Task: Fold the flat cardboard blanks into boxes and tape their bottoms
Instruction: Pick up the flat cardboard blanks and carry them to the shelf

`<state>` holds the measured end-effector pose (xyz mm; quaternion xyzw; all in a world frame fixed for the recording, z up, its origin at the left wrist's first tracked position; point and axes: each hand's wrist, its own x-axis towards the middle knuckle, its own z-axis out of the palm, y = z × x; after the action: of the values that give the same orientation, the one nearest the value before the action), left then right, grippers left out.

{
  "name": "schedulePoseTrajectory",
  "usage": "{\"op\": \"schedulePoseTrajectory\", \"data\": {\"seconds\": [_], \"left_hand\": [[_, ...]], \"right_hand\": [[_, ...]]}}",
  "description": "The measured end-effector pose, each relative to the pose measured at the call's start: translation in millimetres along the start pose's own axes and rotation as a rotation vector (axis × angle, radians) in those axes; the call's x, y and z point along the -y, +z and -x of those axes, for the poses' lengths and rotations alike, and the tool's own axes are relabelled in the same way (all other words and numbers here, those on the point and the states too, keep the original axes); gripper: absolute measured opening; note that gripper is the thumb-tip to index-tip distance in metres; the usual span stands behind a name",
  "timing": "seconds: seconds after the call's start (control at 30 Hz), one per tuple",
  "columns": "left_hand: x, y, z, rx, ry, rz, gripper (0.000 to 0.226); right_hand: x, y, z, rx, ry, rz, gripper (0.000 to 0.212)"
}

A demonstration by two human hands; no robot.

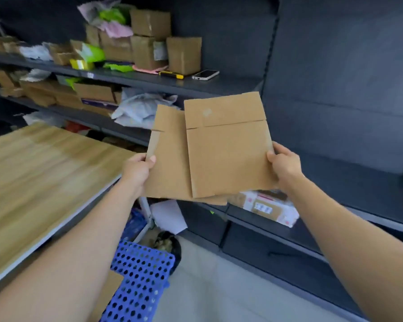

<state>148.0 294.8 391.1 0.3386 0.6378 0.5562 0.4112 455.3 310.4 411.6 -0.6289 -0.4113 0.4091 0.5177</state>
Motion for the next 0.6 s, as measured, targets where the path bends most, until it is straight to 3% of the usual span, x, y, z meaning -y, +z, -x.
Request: {"op": "schedulePoseTrajectory", "data": {"seconds": [0.27,0.6], "left_hand": [[-10.4,184.9,22.4,0.363,0.001,-0.084,0.008],[-13.1,352.4,59.5,0.537,0.006,-0.128,0.010]], "right_hand": [[-19.3,-177.3,-13.6,-0.378,0.049,-0.049,0.036],[-34.5,-321.7,-31.3,-0.668,0.099,-0.124,0.037]]}}
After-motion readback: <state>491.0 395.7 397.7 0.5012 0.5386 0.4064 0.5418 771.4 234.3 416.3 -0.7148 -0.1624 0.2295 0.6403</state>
